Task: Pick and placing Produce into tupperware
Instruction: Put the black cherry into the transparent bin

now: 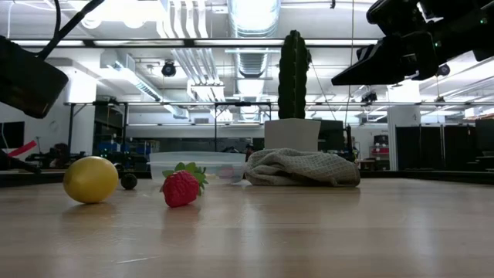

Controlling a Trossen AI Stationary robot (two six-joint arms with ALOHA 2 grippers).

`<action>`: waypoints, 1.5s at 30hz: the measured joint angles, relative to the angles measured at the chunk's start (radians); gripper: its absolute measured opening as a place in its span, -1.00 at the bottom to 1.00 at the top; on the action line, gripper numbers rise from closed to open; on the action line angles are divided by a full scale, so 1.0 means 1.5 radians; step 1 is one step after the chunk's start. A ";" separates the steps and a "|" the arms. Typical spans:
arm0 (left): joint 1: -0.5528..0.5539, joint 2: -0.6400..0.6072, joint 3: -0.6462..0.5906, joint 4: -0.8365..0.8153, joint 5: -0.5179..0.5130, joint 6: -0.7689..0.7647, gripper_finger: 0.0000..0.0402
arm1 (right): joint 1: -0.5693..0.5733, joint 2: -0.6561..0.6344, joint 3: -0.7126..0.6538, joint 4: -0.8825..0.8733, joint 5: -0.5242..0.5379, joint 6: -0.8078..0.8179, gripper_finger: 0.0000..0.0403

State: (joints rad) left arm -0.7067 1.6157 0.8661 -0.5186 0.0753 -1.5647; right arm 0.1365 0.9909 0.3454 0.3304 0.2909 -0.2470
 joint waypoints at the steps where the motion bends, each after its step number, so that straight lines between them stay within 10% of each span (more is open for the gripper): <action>1: 0.000 0.000 0.000 0.000 0.000 -0.001 0.05 | 0.000 0.000 0.000 0.000 0.000 0.000 -0.72; 21: 0.000 0.001 -0.005 -0.008 0.000 0.005 -0.57 | 0.000 0.000 0.000 0.000 0.000 0.002 -0.72; 45: 0.005 -0.014 -0.005 -0.022 -0.005 0.023 -0.59 | 0.000 0.000 0.000 -0.001 0.000 0.001 -0.72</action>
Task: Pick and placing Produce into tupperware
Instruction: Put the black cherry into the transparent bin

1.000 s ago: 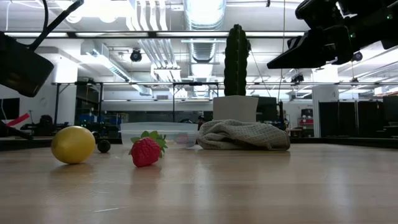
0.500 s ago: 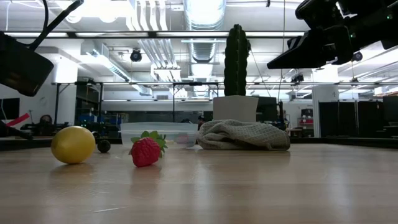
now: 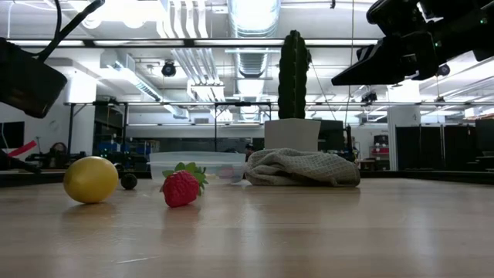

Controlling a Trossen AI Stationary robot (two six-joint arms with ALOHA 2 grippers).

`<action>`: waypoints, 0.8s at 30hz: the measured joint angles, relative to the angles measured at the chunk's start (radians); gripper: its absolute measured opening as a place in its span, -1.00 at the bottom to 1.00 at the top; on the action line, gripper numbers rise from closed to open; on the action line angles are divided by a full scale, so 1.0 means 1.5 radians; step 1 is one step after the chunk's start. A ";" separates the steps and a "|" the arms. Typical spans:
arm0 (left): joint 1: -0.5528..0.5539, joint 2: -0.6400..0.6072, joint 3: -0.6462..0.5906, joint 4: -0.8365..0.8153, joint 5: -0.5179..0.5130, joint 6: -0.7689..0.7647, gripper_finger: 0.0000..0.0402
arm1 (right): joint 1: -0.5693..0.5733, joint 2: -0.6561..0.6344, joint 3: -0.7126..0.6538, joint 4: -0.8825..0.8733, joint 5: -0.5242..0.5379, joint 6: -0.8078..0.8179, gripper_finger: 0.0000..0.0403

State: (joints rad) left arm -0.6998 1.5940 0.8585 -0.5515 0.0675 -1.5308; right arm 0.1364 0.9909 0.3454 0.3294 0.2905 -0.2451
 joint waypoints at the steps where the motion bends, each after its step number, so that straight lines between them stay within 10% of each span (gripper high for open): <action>1: 0.000 -0.003 0.000 -0.001 -0.009 0.001 -0.59 | 0.000 0.000 0.000 0.000 0.000 -0.001 -0.72; 24: 0.073 -0.036 0.046 -0.121 -0.033 0.157 -0.59 | 0.000 0.000 0.000 0.000 0.000 0.001 -0.72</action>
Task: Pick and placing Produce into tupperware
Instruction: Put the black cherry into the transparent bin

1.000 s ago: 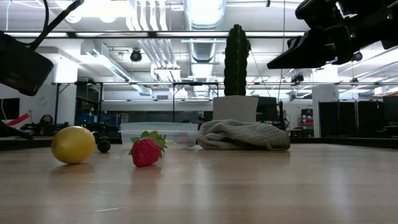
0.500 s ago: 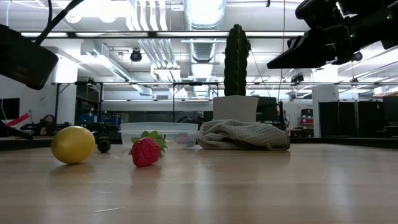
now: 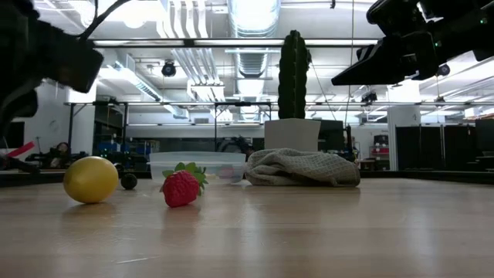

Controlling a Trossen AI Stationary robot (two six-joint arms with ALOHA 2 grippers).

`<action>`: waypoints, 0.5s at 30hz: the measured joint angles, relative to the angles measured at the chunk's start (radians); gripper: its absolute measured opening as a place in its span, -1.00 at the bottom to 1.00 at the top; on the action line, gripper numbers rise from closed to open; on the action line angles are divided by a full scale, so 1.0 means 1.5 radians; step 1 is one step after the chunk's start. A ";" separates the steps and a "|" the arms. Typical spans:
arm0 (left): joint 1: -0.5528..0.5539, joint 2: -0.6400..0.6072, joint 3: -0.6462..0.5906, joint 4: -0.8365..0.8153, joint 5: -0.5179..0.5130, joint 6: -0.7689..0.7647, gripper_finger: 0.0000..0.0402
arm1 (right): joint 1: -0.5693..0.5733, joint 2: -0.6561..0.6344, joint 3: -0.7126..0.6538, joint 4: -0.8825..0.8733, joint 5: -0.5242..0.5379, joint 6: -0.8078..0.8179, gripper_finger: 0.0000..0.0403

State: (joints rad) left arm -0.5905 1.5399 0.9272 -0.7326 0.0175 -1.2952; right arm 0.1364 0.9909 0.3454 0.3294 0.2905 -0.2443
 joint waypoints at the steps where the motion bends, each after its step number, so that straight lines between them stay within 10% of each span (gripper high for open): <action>1: 0.004 -0.004 0.007 -0.012 -0.005 0.014 -0.59 | 0.000 0.000 0.000 0.000 0.000 0.000 -0.72; 15: 0.204 -0.091 0.028 -0.046 -0.116 0.315 -0.60 | 0.000 0.000 0.000 -0.001 0.000 0.000 -0.72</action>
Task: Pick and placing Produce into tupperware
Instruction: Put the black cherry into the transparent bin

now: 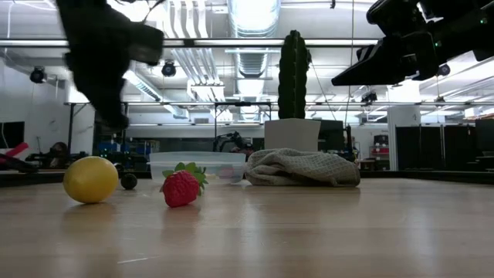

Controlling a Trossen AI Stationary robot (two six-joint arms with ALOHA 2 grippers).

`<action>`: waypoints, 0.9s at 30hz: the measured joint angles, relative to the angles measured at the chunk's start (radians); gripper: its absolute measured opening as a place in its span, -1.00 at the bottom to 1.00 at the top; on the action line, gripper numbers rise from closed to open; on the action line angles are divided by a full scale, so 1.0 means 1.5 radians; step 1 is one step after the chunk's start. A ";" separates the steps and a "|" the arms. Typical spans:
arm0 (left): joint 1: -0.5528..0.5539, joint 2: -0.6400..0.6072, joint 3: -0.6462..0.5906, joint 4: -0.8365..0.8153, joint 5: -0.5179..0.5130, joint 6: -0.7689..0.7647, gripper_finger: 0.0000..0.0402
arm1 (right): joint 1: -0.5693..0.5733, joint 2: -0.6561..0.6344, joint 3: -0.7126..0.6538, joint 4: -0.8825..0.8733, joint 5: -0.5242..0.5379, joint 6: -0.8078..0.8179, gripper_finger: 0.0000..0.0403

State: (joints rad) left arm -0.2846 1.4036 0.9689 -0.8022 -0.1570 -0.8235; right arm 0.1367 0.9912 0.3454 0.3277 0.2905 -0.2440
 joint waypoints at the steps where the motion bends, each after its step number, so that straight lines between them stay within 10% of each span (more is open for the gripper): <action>1: 0.021 -0.001 0.005 0.002 -0.001 0.030 -0.60 | 0.000 0.000 0.000 0.001 0.000 0.000 -0.72; 14: 0.272 0.061 0.083 0.069 0.019 0.428 -0.60 | 0.000 0.000 0.000 0.004 0.000 0.000 -0.72; 27: 0.370 0.176 0.100 0.076 0.049 0.541 -0.55 | 0.000 0.000 0.000 0.004 0.000 0.000 -0.72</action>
State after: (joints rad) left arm 0.2705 1.6671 1.1187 -0.6888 -0.0827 -0.0116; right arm 0.1368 0.9909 0.3454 0.3332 0.2905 -0.2440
